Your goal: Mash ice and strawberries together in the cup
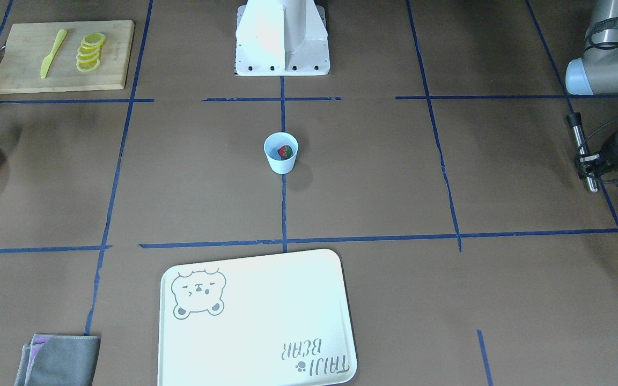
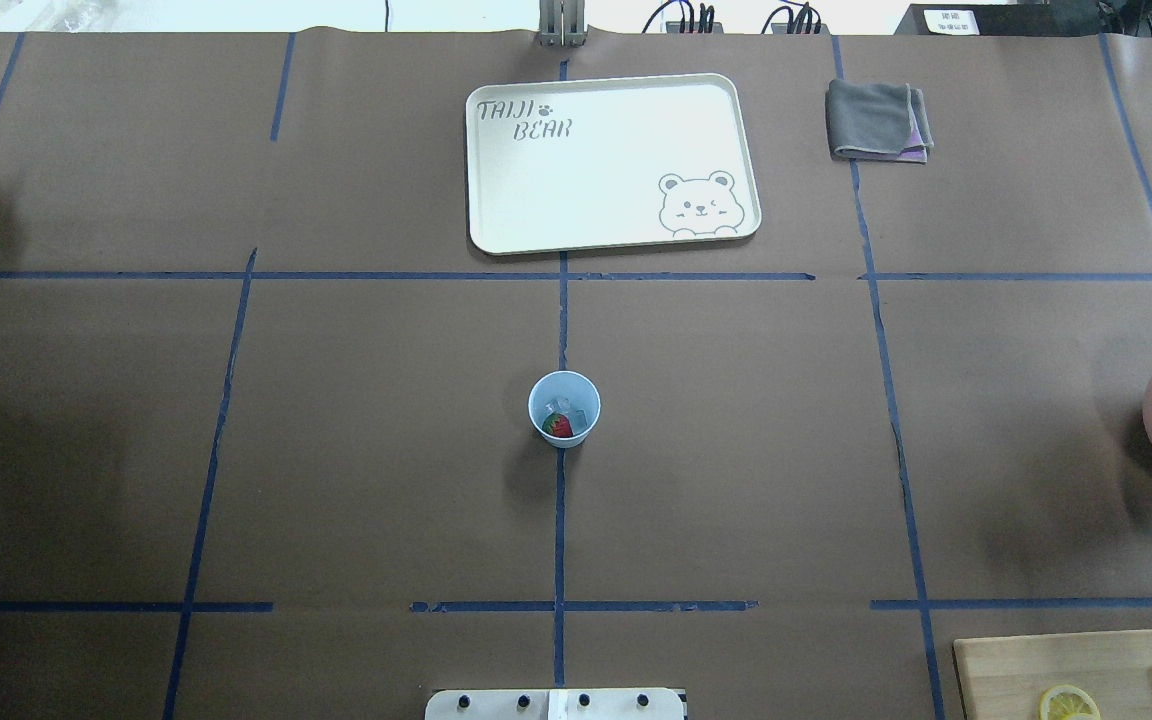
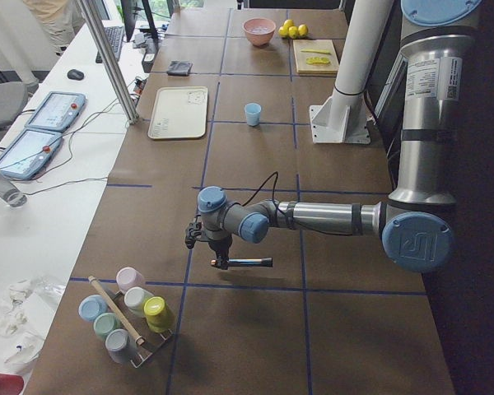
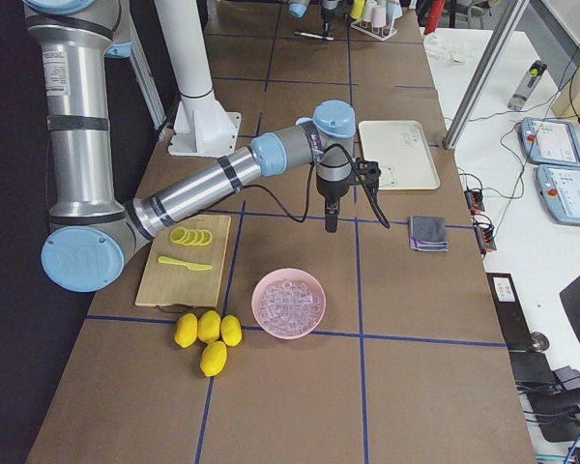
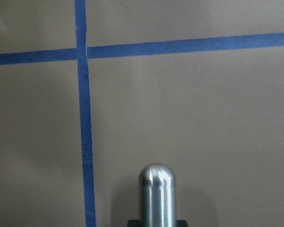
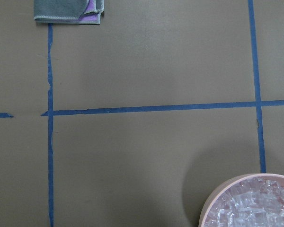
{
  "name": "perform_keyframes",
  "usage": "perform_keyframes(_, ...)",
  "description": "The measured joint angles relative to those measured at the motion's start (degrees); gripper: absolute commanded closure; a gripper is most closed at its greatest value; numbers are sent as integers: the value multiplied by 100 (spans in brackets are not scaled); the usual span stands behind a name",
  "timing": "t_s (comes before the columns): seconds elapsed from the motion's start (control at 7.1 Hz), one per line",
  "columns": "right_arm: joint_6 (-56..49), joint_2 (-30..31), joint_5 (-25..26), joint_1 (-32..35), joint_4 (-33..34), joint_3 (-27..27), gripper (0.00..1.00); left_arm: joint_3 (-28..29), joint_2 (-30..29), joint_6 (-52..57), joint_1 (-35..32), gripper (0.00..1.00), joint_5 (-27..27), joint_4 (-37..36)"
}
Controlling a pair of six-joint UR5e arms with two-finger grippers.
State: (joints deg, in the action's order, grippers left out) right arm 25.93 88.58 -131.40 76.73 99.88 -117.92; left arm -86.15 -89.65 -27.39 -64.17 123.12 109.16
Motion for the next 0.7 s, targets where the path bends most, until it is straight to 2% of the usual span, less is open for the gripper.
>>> perform_keyframes(0.14,0,-1,0,0,-2,-5,0,38,-10,4,4,91,-5,3)
perform_keyframes(0.28,0,-3,0,0,-3,-16,0,83,-20,5,7,78,-9,6)
perform_keyframes(0.56,0,-6,0,0,-2,-38,0,150,-39,5,10,32,-11,9)
perform_keyframes(0.7,0,-7,0,0,2,-48,0,162,-41,5,10,27,-14,9)
